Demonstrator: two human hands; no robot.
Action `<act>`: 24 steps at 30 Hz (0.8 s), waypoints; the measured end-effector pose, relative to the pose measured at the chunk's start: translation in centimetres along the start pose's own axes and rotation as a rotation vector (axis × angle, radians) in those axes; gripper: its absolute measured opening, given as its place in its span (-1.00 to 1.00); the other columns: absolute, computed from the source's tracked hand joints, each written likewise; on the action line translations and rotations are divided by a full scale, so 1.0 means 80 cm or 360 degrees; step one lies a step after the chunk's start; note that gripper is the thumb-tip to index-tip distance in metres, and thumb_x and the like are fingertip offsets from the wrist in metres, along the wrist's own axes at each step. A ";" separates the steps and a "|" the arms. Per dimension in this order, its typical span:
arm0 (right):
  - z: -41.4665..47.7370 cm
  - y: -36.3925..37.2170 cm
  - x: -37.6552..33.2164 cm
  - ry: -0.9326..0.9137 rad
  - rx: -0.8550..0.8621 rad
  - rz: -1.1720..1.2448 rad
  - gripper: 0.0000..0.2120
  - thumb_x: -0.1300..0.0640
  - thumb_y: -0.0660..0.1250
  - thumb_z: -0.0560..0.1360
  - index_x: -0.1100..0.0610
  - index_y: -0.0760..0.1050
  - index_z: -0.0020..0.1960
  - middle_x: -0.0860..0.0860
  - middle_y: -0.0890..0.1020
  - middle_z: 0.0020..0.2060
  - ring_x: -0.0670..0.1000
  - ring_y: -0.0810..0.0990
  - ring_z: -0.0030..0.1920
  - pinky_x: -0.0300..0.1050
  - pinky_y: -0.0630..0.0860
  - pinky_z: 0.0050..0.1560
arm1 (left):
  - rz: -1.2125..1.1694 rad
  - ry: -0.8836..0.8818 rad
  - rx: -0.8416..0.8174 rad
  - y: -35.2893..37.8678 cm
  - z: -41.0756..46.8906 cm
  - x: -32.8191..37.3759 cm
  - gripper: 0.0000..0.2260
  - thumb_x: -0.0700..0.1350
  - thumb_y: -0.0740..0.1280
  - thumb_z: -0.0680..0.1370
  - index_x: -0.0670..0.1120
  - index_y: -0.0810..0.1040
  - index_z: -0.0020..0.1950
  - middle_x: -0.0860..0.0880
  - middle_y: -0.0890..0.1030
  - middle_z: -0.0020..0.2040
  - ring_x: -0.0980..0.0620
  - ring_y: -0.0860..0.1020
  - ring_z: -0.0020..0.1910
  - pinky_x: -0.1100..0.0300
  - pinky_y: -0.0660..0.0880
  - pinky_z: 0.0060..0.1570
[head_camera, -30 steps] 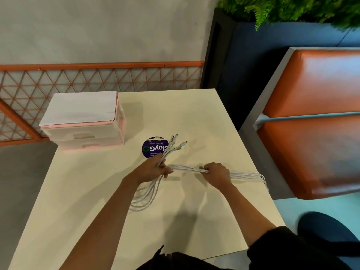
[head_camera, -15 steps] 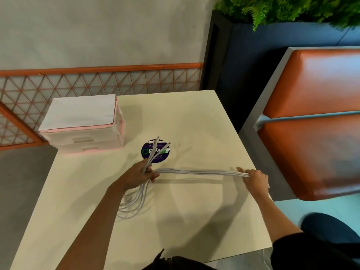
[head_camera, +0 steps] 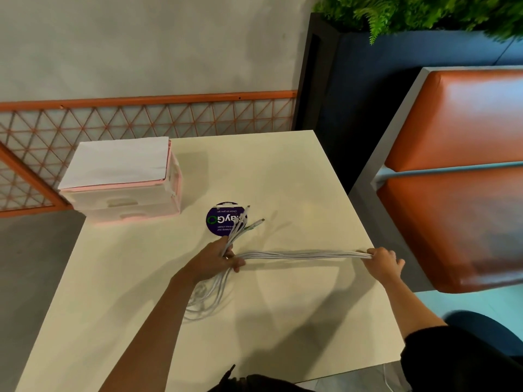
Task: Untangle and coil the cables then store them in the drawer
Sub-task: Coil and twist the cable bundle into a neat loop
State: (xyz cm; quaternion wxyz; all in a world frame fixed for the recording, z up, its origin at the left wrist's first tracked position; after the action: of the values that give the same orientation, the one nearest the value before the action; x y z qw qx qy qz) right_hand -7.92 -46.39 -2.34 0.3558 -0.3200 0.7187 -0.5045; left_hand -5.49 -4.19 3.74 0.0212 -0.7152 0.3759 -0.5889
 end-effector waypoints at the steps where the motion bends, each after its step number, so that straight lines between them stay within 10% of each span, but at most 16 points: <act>1: -0.001 0.004 0.003 0.0009 -0.0020 -0.0003 -0.81 0.01 0.26 0.56 0.06 0.61 -0.02 0.05 0.49 -0.10 0.09 0.39 0.06 0.07 0.22 0.23 | -0.0040 0.0001 -0.0012 0.003 0.001 0.001 -0.71 -0.11 0.46 0.47 0.08 0.40 0.05 -0.18 0.61 -0.25 0.11 0.63 -0.22 0.25 0.42 -0.13; 8: -0.008 0.014 -0.008 0.0014 -0.0402 -0.0145 -0.48 -0.10 0.47 0.39 0.02 0.43 0.27 0.09 0.37 0.21 0.17 0.27 0.29 0.08 0.17 0.34 | -0.0022 -0.0143 0.0162 -0.034 -0.008 -0.006 -0.59 -0.02 0.48 0.44 -0.16 0.51 0.20 0.04 0.70 -0.13 0.08 0.61 0.01 0.12 0.44 0.10; 11: -0.022 0.004 -0.030 0.0067 -0.0707 -0.0505 -0.18 -0.02 0.56 0.29 0.05 0.23 0.43 0.13 0.26 0.35 0.22 0.23 0.39 0.17 0.21 0.38 | -0.0148 -0.0044 0.0346 -0.069 -0.016 0.020 -0.88 0.05 0.37 0.53 0.02 0.61 -0.09 -0.02 0.69 -0.10 0.08 0.57 -0.21 0.24 0.37 -0.29; 14: -0.045 -0.008 -0.109 -0.0195 -0.0842 -0.0613 -0.07 -0.03 0.55 0.31 0.13 0.12 0.50 0.13 0.19 0.43 0.20 0.21 0.44 0.16 0.22 0.42 | -0.0447 -0.0023 0.0475 -0.099 -0.028 0.041 -0.74 0.08 0.16 0.63 0.03 0.53 -0.15 -0.13 0.63 -0.27 0.17 0.25 -0.55 0.32 0.13 -0.53; 20: -0.197 -0.020 -0.368 -0.1151 -0.1266 0.0364 -0.23 -0.21 0.44 0.37 -0.09 0.20 0.47 -0.19 0.26 0.39 -0.14 0.24 0.39 -0.21 0.18 0.36 | -0.0992 -0.0011 0.0770 -0.149 -0.039 0.054 -0.59 0.17 0.00 0.64 -0.05 0.23 -0.29 0.03 0.36 -0.48 0.17 0.17 -0.57 0.35 0.11 -0.57; 24: -0.270 -0.012 -0.470 -0.1465 -0.1245 0.0664 -0.40 -0.23 0.39 0.40 0.04 0.38 0.32 -0.11 0.48 0.30 -0.11 0.42 0.30 -0.11 0.34 0.35 | -0.1372 0.0174 0.0866 -0.169 -0.045 0.074 -0.60 0.10 0.00 0.67 -0.02 0.17 -0.32 0.10 0.20 -0.50 0.18 0.12 -0.58 0.39 0.07 -0.58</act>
State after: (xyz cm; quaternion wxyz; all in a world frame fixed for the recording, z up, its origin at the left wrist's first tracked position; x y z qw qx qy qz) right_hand -5.43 -5.12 10.82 0.5758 -0.4634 0.6705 0.0640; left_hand -1.49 3.61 16.14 -0.0579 -0.7420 -0.1194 -0.6571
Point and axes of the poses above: each hand's wrist, its own z-axis towards the middle knuckle, its own y-axis out of the palm, x = y × z, the point moved 8 cm from there along z, towards the middle knuckle
